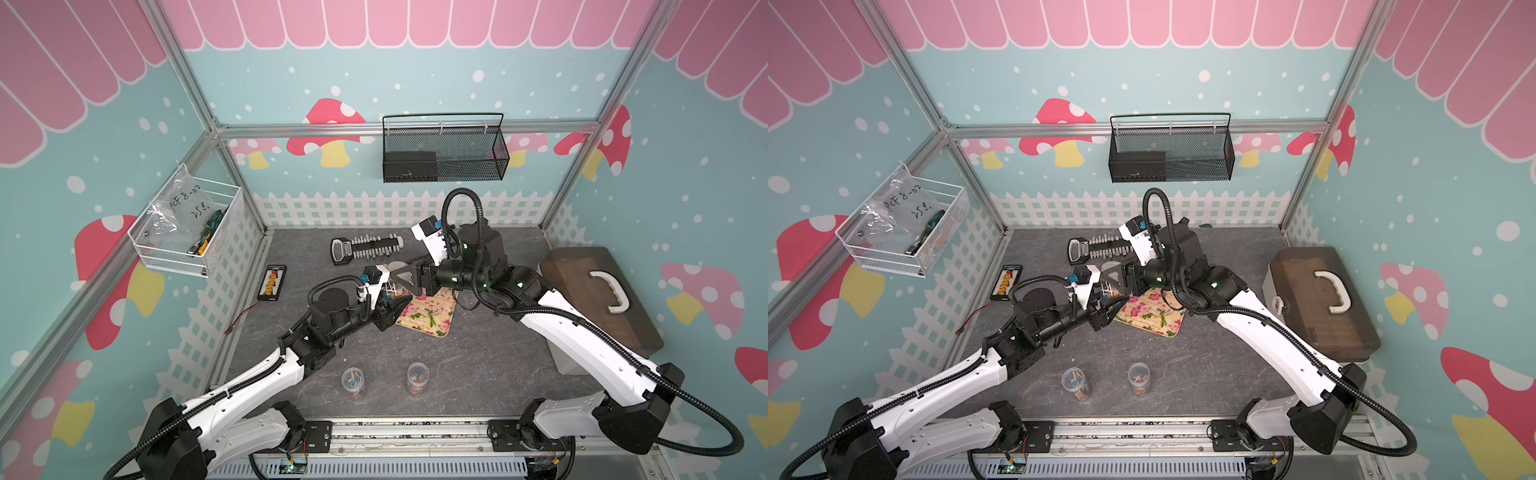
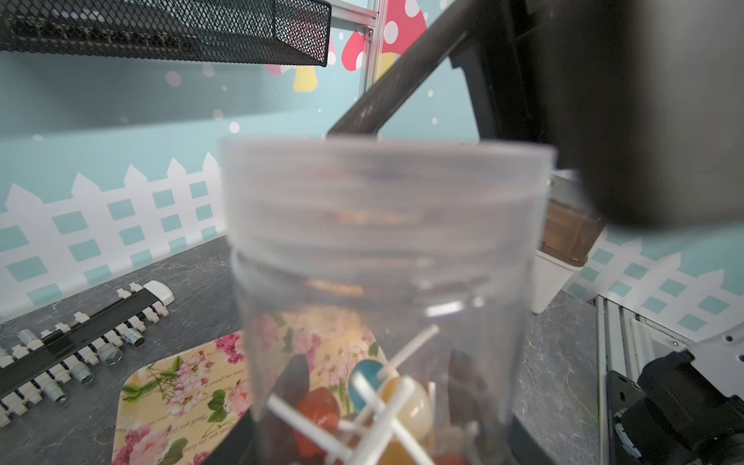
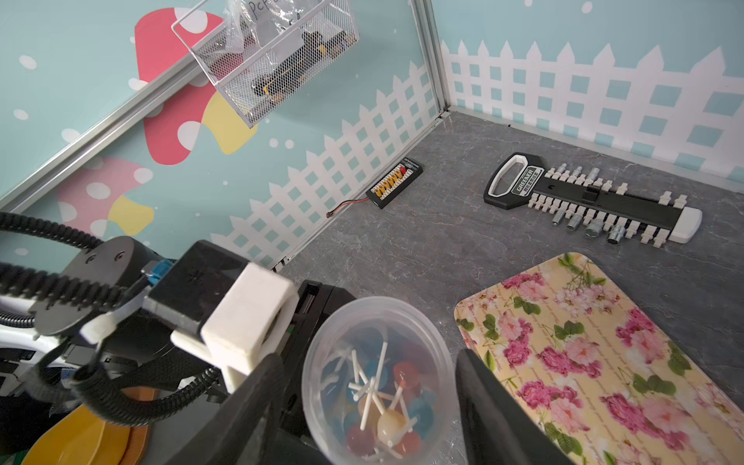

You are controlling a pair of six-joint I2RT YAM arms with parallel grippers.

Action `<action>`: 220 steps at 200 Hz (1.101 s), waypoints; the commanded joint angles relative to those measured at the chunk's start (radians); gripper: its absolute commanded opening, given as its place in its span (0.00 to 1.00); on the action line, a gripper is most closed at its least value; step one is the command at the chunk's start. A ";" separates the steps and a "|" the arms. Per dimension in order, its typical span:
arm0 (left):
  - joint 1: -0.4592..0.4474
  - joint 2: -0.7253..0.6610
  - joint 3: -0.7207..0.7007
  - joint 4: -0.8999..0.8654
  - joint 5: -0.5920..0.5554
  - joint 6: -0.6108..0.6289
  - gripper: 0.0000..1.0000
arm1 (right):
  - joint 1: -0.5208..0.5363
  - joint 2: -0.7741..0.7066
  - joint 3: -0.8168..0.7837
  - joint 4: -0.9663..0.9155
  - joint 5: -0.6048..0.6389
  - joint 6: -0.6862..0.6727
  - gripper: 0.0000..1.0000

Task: Pour the candies out of the jar
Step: Unscrew the lid from the jar.

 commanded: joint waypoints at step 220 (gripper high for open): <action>-0.009 -0.071 0.007 -0.007 0.088 -0.015 0.36 | -0.053 -0.040 -0.054 0.139 -0.147 0.049 0.65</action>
